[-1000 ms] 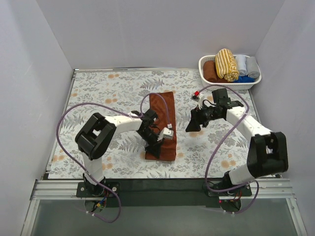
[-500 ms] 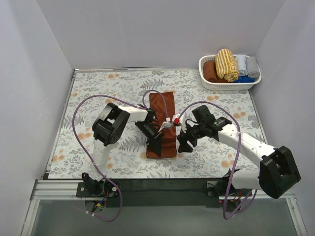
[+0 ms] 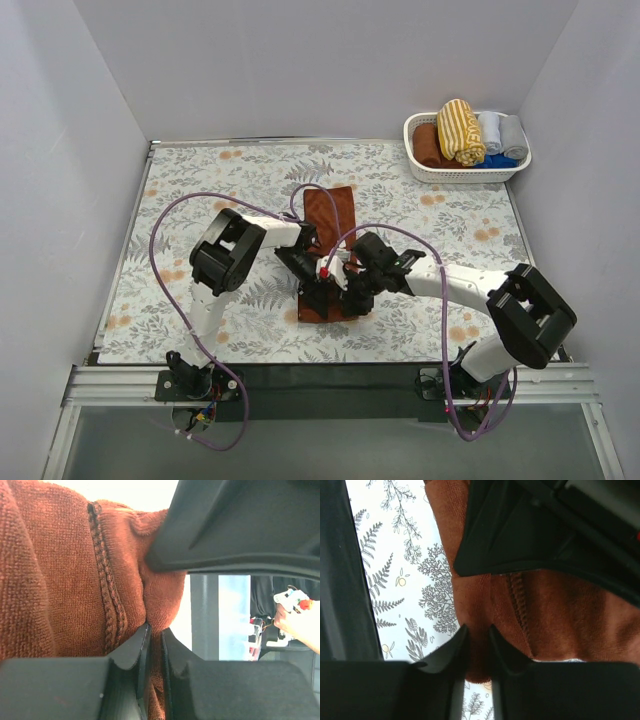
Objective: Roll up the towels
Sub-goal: Roll the towel
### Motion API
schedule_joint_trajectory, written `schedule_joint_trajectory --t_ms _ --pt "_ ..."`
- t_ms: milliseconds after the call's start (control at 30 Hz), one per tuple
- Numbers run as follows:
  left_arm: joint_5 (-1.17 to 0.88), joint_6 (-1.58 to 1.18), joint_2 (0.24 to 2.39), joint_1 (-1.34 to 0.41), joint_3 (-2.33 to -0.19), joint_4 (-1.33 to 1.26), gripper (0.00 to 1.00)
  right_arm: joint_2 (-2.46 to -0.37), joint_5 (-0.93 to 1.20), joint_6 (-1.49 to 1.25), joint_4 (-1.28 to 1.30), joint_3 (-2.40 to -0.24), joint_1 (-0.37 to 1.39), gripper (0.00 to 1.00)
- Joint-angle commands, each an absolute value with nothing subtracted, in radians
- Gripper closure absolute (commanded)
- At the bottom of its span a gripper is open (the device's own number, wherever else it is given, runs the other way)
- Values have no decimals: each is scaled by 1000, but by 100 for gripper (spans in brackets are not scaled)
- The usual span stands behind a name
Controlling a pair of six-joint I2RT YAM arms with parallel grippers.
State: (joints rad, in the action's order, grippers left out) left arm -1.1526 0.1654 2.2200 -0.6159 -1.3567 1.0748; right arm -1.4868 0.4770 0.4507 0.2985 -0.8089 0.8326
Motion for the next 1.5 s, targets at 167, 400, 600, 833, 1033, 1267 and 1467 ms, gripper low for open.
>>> schedule_joint_trajectory --t_ms 167,400,600,833,1033,1267,1467 --pt "-1071 176 2155 -577 -1286 965 87 -1459 501 440 238 -752 815 99" --pt "-1143 218 1962 -473 -1198 951 48 -1517 684 463 345 -793 772 99" --pt "-1002 184 1697 -425 -1108 867 47 -1586 805 434 399 -854 736 99" --pt "-726 182 1310 -460 -901 712 41 -1764 1001 416 506 -952 640 99" --pt "-425 239 1037 -722 -666 562 41 -1904 1100 399 563 -1020 578 99" --pt "-220 284 1040 -982 -571 338 45 -1993 1091 387 594 -1052 568 99" --pt "-152 357 1077 -1106 -508 184 44 -2040 1077 367 598 -1075 560 99"
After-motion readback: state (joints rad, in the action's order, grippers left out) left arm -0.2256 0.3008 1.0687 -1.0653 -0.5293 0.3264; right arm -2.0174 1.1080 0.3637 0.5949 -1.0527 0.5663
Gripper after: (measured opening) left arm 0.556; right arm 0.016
